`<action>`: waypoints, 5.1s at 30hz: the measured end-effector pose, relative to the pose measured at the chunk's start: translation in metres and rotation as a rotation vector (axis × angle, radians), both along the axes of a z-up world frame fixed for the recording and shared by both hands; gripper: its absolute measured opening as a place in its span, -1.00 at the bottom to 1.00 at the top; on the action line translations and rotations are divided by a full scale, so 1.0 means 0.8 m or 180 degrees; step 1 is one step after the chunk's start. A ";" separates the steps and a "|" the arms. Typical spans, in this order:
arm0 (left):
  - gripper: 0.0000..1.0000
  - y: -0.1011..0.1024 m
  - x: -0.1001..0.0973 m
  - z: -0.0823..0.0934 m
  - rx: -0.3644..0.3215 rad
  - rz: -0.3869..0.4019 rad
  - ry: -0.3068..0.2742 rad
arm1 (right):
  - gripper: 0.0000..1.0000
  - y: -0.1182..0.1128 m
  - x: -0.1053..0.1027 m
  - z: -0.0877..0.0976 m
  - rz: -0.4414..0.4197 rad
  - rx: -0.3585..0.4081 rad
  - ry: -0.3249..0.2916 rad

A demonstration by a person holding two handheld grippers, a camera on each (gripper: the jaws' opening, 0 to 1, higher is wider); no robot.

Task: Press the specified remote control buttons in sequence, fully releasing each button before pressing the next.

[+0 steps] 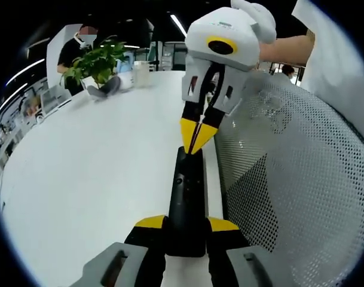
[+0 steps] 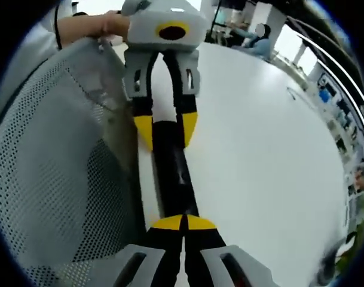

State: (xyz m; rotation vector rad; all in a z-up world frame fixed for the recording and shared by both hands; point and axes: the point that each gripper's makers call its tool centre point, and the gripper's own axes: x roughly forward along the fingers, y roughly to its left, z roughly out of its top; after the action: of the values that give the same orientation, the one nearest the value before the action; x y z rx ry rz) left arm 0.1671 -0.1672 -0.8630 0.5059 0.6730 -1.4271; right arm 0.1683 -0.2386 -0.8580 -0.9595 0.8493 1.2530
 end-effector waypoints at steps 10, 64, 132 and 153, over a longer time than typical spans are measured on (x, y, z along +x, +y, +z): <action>-0.51 0.000 -0.001 -0.001 0.0098 -0.0005 -0.0060 | -1.00 0.001 0.002 -0.002 0.0115 -0.0174 0.0164; -0.51 0.000 -0.001 -0.001 0.0107 -0.0049 -0.0148 | -1.00 0.017 0.000 0.004 -0.0252 0.0597 0.0131; -0.51 -0.001 -0.001 -0.001 0.0086 -0.0066 -0.0132 | -0.87 0.032 -0.003 -0.003 0.0547 -0.0307 0.0363; -0.51 -0.001 -0.001 -0.001 0.0090 -0.0078 -0.0152 | -0.88 0.032 -0.005 -0.002 0.0454 -0.0097 0.0042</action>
State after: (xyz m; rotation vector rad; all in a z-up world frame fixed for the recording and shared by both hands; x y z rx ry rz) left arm 0.1663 -0.1677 -0.8637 0.5704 0.6515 -1.4257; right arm 0.1641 -0.2132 -0.8594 -1.0520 0.8238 1.3727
